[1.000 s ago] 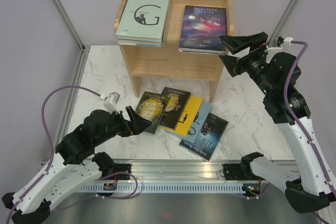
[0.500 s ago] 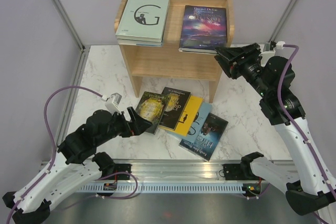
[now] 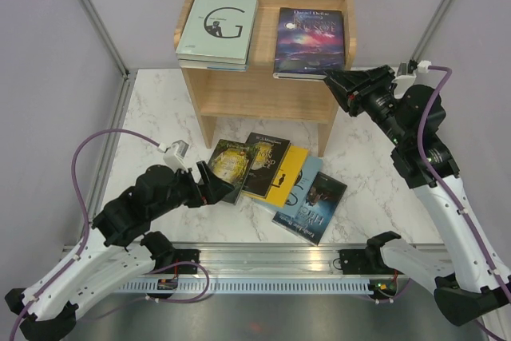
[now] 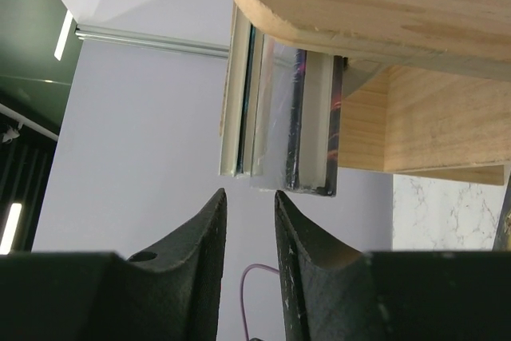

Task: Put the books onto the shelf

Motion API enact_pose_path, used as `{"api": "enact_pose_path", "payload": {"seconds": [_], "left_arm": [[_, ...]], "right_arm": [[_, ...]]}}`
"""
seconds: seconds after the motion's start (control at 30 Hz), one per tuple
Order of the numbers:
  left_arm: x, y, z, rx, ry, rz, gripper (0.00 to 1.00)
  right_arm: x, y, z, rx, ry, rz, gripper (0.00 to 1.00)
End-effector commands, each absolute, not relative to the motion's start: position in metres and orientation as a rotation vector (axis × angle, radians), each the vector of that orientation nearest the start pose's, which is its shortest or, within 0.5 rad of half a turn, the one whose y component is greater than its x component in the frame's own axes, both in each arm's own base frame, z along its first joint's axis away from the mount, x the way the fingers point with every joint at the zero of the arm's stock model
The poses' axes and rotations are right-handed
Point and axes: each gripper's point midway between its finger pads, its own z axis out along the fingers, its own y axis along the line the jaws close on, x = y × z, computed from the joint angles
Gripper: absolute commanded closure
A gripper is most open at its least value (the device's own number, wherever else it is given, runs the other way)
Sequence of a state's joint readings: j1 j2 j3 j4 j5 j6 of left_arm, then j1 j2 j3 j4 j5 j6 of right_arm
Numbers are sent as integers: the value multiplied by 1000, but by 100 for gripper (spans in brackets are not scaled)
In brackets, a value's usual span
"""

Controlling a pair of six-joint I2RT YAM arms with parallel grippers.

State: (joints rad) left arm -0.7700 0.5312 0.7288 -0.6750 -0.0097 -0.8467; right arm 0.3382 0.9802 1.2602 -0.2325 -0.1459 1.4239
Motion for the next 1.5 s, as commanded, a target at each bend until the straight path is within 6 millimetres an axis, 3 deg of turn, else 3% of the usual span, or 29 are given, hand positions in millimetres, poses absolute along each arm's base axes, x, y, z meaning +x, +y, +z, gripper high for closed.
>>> {"api": "enact_pose_path", "payload": {"seconds": [0.0,0.4,0.87,1.03,1.13,1.23,1.3,1.33,1.4,1.43,1.47], "left_arm": [[151,-185,218,-100,2166,-971,0],[153,-184,210,-93,2181,-942,0],[153,-183,204,-69,2196,-922,0],[151,-183,203,-73,2200,-928,0],[150,-183,202,-79,2205,-932,0],[150,-182,199,-83,2213,-919,0],[152,-180,198,-90,2216,-902,0],[152,-180,197,-92,2222,-894,0],[153,-183,199,-84,2224,-902,0],[153,-185,198,-78,2232,-904,0],[154,-189,197,-62,2246,-907,0]], "right_arm": [[300,178,470,769,1498,1523,65],[320,203,474,773,1479,1546,66],[346,200,466,814,1455,1458,67],[346,186,464,823,1434,1412,66],[340,189,471,738,1447,1393,65],[325,196,482,584,1447,1405,54],[304,196,501,467,1388,1441,45],[298,195,501,432,1389,1415,32],[278,190,508,375,1366,1400,20],[275,190,499,352,1388,1375,11],[269,190,498,332,1389,1372,9]]}}
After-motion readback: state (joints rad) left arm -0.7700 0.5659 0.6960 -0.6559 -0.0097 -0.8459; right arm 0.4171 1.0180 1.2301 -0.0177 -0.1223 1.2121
